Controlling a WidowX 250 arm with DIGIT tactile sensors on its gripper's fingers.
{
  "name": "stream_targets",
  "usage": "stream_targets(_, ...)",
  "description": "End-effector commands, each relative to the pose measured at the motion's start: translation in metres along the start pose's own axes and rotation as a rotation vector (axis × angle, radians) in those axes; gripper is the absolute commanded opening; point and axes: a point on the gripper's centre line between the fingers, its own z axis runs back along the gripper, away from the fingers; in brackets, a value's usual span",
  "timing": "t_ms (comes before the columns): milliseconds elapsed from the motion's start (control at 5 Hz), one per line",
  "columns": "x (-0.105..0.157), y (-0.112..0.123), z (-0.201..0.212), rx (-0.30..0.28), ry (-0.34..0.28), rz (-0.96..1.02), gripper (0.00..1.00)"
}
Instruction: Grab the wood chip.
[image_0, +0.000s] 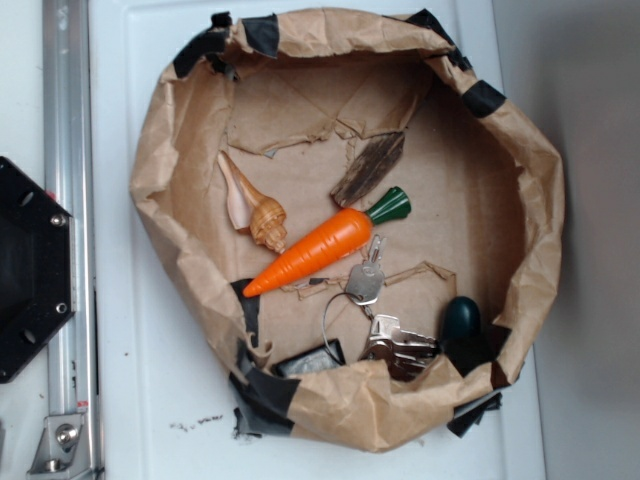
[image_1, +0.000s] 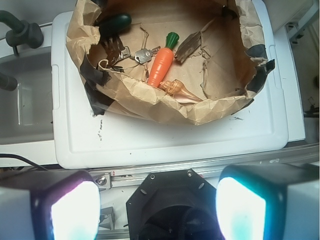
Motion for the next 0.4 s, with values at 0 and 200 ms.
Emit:
stream_targets(0, 0.0, 0.0, 0.0, 0.0, 0.0, 0.0, 1.0)
stream_targets(200, 0.038, 0.017, -0.03, 0.112, -0.013, 0.05, 1.0)
